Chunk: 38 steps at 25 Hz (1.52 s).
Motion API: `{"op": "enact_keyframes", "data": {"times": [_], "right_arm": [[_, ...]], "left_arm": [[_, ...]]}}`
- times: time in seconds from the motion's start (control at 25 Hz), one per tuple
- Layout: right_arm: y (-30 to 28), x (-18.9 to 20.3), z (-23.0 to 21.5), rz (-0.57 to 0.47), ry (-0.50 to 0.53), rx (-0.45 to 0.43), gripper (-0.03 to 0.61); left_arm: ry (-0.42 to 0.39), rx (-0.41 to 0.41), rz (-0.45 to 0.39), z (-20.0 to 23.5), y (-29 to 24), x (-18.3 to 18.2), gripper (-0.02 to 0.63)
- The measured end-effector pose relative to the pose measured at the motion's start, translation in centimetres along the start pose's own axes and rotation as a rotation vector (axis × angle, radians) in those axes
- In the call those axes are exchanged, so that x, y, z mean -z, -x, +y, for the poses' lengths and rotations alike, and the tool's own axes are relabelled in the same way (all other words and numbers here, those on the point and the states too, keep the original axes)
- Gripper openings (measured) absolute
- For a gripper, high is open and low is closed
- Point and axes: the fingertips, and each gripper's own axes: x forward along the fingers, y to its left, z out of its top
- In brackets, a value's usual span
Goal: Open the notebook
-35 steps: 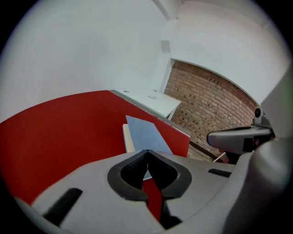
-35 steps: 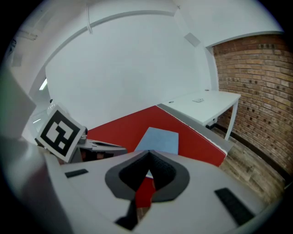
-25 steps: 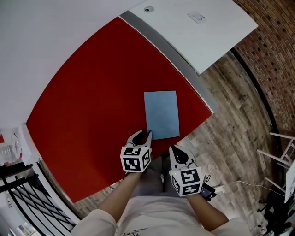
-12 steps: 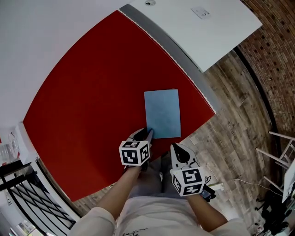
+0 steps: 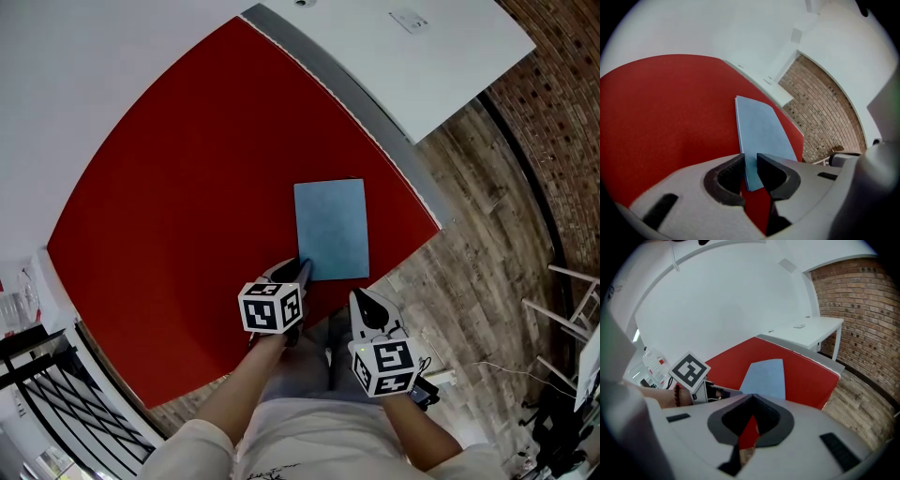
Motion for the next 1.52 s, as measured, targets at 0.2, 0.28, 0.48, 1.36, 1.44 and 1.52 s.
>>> {"op": "enact_keyframes", "data": {"times": [0.2, 0.28, 0.48, 1.36, 1.44, 1.52], "right_arm": [[0.1, 0.2, 0.0, 0.001, -0.008, -0.002, 0.006], [0.1, 0.3, -0.1, 0.001, -0.01, -0.002, 0.006], [0.1, 0.4, -0.1, 0.002, -0.016, -0.001, 0.008], [1.3, -0.6, -0.5, -0.049, -0.045, -0.004, 0.006], [1.6, -0.9, -0.7, -0.063, -0.052, -0.002, 0.006], [2.1, -1.1, -1.1, -0.076, -0.061, 0.002, 0.006]], "left_arm": [[0.034, -0.001, 0.005, 0.2, 0.2, -0.1, 0.057], [0.048, -0.002, -0.001, 0.2, 0.3, -0.1, 0.046], [0.049, -0.005, -0.006, 0.4, 0.5, -0.2, 0.032], [-0.172, 0.021, -0.089, -3.9, 6.1, -5.3, 0.014], [-0.225, 0.026, -0.097, -5.4, 6.7, -5.6, 0.014], [-0.293, 0.014, -0.103, -6.5, 6.9, -6.0, 0.014]]}}
